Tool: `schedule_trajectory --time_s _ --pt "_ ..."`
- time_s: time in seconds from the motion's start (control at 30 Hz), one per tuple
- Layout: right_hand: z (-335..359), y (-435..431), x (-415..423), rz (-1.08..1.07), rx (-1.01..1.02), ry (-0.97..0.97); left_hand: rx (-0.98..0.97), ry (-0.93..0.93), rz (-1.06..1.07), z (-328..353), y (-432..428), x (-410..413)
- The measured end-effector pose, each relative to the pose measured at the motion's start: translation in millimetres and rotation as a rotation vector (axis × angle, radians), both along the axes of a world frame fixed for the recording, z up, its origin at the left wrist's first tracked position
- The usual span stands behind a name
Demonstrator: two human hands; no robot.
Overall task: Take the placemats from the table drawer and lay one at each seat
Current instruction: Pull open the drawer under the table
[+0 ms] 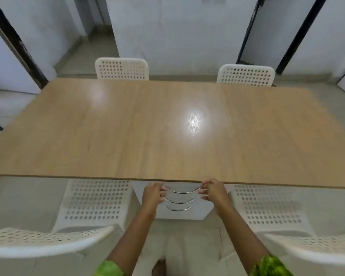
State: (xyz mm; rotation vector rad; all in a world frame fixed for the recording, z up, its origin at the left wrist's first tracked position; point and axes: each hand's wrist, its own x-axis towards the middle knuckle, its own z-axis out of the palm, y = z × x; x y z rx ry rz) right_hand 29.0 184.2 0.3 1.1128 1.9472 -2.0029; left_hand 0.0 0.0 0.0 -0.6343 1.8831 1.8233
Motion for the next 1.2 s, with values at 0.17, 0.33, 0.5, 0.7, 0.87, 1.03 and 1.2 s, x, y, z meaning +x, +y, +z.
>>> schedule_trajectory --time_s 0.17,0.33,0.5,0.7,0.87,1.03,1.2 --pt "-42 -14 0 0.349 0.372 -0.136 0.228 -0.310 0.137 -43 -6 -13" --pt "-61 -20 -4 0.856 0.813 -0.200 0.367 -0.386 0.223 -53 3 -33" --pt "-62 -28 2 1.013 0.974 -0.245 0.425 -0.430 0.244 -58 13 -33" --pt "-55 -29 20 1.112 1.015 -0.260 0.323 -0.381 0.181 -46 9 -9" --pt "-19 -33 41 0.993 0.874 -0.125 -0.334 0.204 -0.126 -14 0 31" --pt "10 -11 33 0.667 1.045 0.032 -0.930 0.656 -0.628 -19 -12 36" --pt "-2 12 49 0.880 0.937 -0.235 -1.076 0.407 -0.871 -16 -19 43"
